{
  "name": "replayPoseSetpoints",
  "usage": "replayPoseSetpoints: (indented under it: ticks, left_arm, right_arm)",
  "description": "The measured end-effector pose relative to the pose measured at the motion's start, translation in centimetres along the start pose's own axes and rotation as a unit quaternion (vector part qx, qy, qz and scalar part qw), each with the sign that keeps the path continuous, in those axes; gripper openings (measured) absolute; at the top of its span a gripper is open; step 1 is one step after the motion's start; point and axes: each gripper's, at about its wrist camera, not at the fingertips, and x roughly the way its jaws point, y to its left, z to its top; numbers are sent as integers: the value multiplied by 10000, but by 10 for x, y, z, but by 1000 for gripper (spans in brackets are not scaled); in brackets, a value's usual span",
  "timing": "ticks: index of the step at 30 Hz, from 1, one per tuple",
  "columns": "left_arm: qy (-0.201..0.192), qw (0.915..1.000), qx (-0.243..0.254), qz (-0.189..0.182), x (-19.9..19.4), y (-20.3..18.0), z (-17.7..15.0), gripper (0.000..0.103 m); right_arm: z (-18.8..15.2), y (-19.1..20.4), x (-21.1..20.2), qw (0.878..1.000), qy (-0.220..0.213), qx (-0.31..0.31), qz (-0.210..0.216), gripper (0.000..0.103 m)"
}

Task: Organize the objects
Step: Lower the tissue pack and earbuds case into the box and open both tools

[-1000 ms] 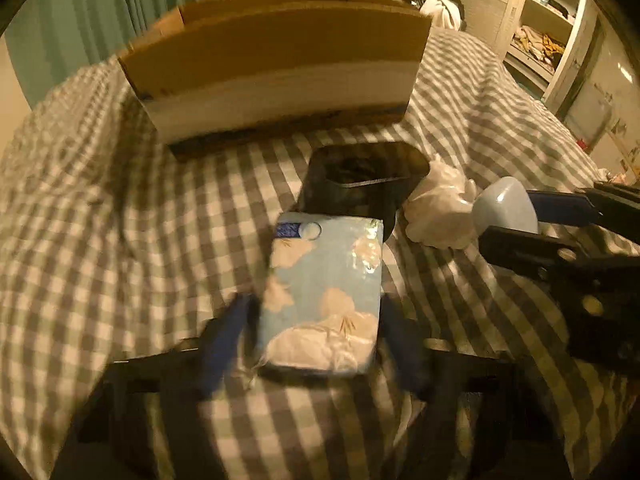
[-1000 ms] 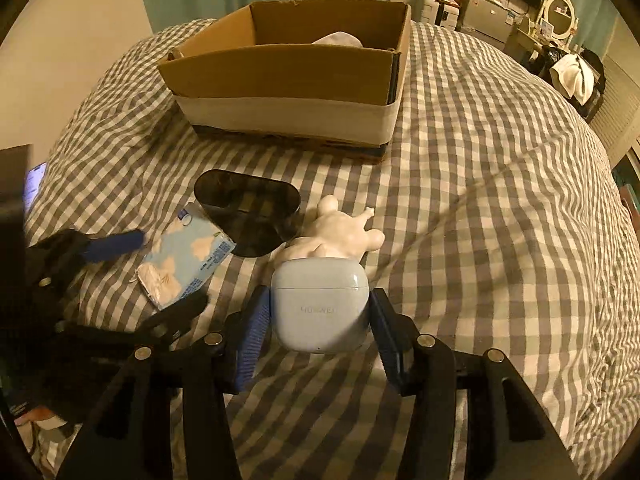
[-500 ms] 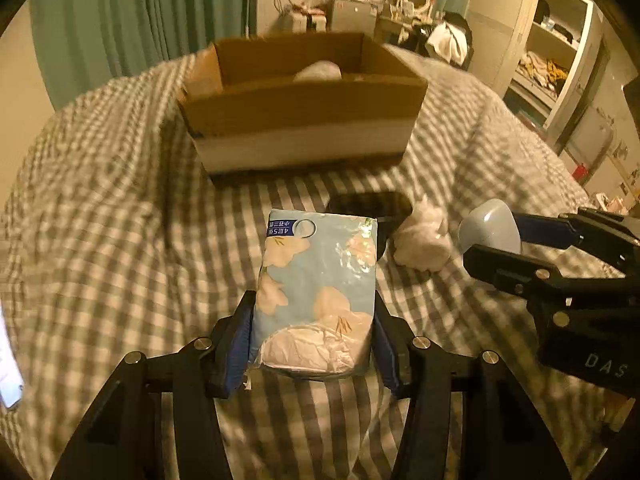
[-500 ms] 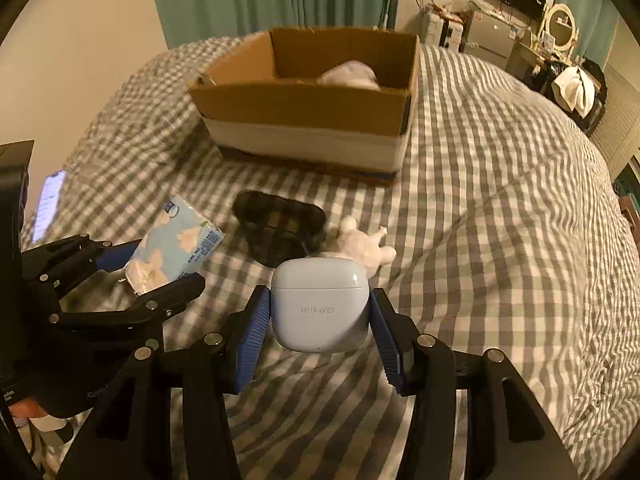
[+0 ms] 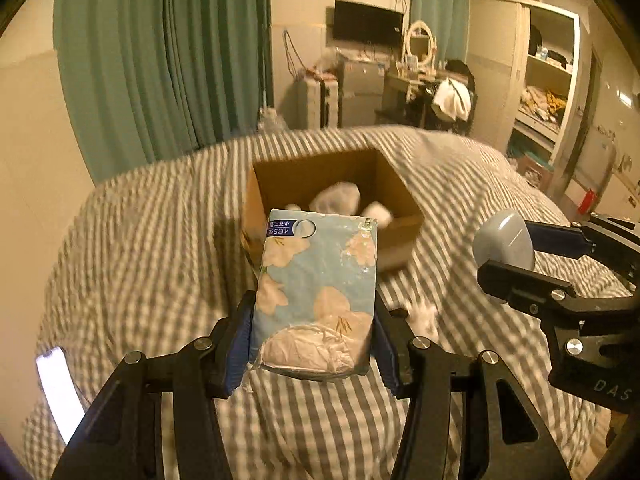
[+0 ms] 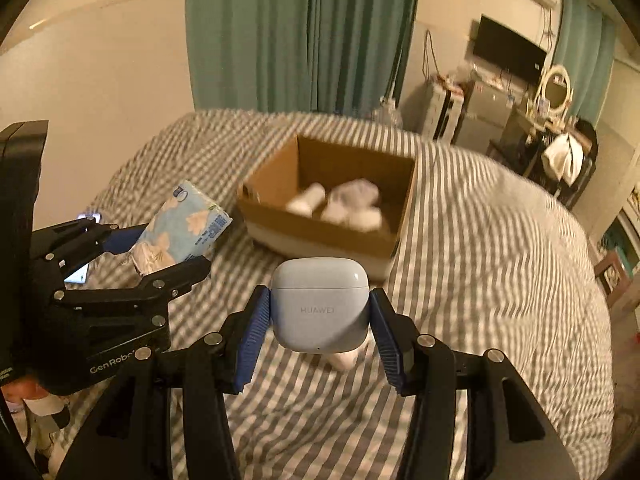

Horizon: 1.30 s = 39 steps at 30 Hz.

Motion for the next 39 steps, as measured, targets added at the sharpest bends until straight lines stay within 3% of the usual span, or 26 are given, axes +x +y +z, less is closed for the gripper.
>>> replayPoseSetpoints:
  ticks: [5,10,18,23,29,35,38,39]
  left_arm:
    - [-214,9997,-19,68,7,10,37,54]
    - [-269,9996,12,83,42,16,74,54]
    - [33,9996,154,218,121,21,94,54]
    - [291,9989,238,284,174,22,101,54]
    - [540,9980,180,277,211,24,90,54]
    - [696,9973,146,161,223,25,79,54]
    - [801,9966,69,156,218,24,80,58]
    - [808,9966,57,160,212,25,78,64]
  right_arm:
    - [38,-9,1,9996,-282,-3,45,50]
    - [80,-22,22,9989,-465,16,35,50]
    - [124,-45,103,9996,-252,115,-52,50]
    - [136,-61,154,9999,-10,147,-71,50]
    - [129,-77,202,9995,184,237,-85,50]
    - [115,-89,228,9981,403,456,70,50]
    - [117,-96,225,9973,342,640,105,50]
    - [117,-96,221,9972,325,663,93,55]
